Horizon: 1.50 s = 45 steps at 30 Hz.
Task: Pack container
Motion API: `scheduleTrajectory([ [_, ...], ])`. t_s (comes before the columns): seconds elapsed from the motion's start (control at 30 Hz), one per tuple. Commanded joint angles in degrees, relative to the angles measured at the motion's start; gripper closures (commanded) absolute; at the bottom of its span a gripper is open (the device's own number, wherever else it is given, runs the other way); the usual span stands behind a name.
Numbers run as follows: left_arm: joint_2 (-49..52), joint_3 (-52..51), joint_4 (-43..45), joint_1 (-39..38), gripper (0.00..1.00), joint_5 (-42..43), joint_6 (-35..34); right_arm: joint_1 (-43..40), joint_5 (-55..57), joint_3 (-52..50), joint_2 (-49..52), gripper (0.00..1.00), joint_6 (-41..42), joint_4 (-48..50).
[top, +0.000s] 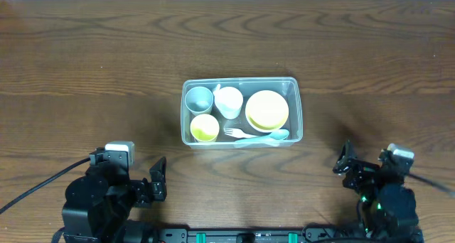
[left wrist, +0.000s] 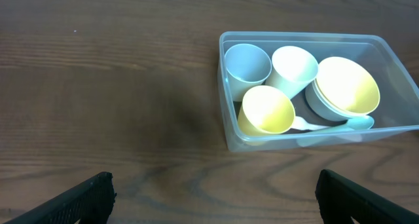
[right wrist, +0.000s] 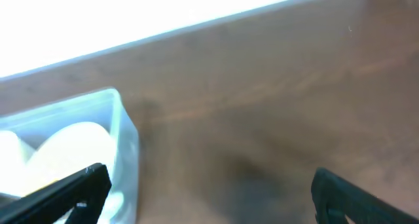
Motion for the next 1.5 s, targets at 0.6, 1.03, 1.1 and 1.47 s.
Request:
scheduleTrajectory([
  [0.6, 0.0, -0.3, 0.0, -0.2, 0.02, -0.5, -0.3, -5.3, -9.0, -20.6, -3.3, 0.01, -15.2, 30.9],
  [1.03, 0.0, -0.3, 0.0, -0.2, 0.02, -0.5, -0.3, -5.3, -9.0, -20.6, -3.3, 0.01, -15.2, 30.9],
  [1.1, 0.0, -0.3, 0.0, -0.2, 0.02, -0.5, -0.3, -5.3, -9.0, -20.6, -3.3, 0.01, -15.2, 30.9],
  [1.47, 0.0, -0.3, -0.4, -0.2, 0.02, -0.5, -0.3, -5.3, -9.0, -20.6, -3.3, 0.01, -15.2, 30.9],
])
